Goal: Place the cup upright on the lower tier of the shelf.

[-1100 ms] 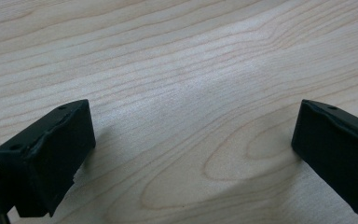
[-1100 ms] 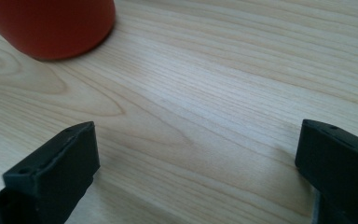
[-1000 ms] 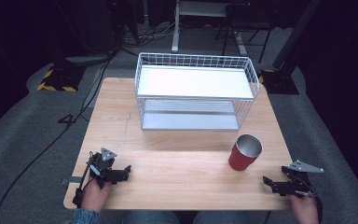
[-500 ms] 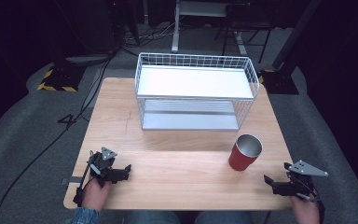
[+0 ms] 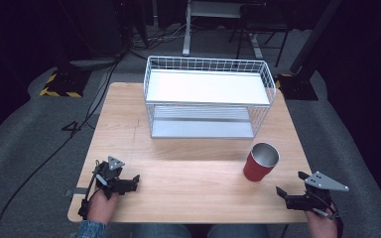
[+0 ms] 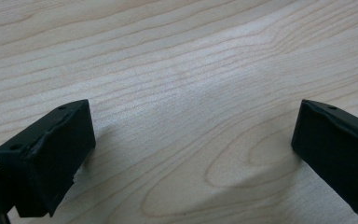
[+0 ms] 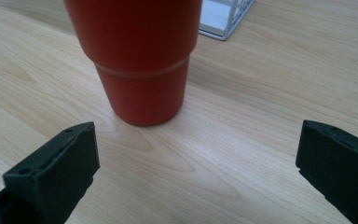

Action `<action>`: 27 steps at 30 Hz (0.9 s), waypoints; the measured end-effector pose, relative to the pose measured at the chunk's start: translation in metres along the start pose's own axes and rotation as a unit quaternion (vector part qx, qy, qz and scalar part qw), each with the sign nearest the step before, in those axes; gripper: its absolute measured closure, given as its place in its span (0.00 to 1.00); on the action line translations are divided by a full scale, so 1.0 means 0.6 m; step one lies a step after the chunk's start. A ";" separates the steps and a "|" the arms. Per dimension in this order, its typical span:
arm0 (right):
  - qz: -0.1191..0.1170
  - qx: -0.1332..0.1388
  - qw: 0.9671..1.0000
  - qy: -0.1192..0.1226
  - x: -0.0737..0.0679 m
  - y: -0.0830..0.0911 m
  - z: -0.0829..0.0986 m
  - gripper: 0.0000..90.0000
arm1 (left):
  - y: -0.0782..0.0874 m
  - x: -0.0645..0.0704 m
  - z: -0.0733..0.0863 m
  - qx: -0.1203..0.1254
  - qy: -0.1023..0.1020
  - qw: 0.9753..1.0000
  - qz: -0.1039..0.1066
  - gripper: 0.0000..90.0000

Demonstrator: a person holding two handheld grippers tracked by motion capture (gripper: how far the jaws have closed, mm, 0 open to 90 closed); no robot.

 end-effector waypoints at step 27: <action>-0.042 0.013 0.999 0.006 -0.068 -0.057 -0.050 0.00 | 0.000 0.000 0.000 0.000 0.001 1.000 -0.001 0.00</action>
Point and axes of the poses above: each handheld gripper's, and its own axes: y roughly backward along the jaws, z roughly out of its underside, x roughly to its right, the point moved 6 cm from there along -y, roughly forward along the jaws, and after that the axes turned 5 degrees about -y, right-handed, at the moved point
